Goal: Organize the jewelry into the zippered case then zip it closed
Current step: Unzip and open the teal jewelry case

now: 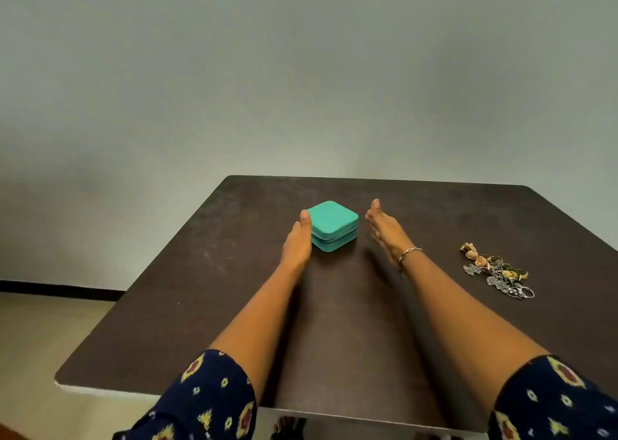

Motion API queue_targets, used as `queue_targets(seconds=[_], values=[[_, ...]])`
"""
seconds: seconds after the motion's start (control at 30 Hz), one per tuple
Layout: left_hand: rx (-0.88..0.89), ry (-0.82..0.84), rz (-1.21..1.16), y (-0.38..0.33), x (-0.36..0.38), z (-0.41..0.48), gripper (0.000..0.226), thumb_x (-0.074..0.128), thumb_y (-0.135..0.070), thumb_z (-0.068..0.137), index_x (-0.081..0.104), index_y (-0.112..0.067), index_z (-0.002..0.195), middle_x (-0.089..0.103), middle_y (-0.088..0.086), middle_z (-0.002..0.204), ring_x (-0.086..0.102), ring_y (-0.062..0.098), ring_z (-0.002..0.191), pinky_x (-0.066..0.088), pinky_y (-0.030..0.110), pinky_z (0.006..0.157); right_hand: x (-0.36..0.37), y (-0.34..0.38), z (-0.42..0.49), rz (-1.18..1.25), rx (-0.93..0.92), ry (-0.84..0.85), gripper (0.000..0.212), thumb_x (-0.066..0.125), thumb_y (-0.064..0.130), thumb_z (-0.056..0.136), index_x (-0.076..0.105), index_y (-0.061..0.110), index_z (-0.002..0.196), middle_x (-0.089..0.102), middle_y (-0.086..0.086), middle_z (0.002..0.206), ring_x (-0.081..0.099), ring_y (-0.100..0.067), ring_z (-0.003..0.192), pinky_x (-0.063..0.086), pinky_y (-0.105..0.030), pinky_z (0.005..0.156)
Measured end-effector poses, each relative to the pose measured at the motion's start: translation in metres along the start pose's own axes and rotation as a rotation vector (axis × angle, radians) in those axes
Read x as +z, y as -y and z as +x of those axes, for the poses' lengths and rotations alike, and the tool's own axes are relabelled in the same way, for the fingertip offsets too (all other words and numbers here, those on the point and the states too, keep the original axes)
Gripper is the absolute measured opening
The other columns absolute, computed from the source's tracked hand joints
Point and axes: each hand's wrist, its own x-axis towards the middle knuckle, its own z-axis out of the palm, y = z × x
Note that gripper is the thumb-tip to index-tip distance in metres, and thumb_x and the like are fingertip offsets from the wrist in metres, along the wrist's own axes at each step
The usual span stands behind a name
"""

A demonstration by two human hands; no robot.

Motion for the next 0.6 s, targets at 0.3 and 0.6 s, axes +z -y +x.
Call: queue_targets(seconds=[0.3,0.6], values=[[-0.029,0.049,-0.191,0.003,0.007,0.011,0.067,0.019,-0.06,0.092,0.039,-0.016,0.139,0.047,0.006,0.139,0.044,0.019,0.127,0.032,0.033,0.107,0.013,0.002,-0.006,0.111,0.035,0.01,0.063,0.027,0.049,0.095,0.043,-0.001,0.13,0.042,-0.015,0.14,0.037,-0.028,0.132,0.028,-0.04,0.111],[-0.007,0.056,-0.364,0.004,0.006,0.014,0.064,0.032,-0.064,0.087,0.053,-0.016,0.124,0.062,0.006,0.119,0.059,0.02,0.109,0.045,0.041,0.1,0.017,0.005,-0.029,0.277,-0.029,-0.024,0.055,0.028,0.041,0.097,0.044,0.0,0.13,0.047,-0.014,0.137,0.045,-0.022,0.127,0.034,-0.029,0.104]])
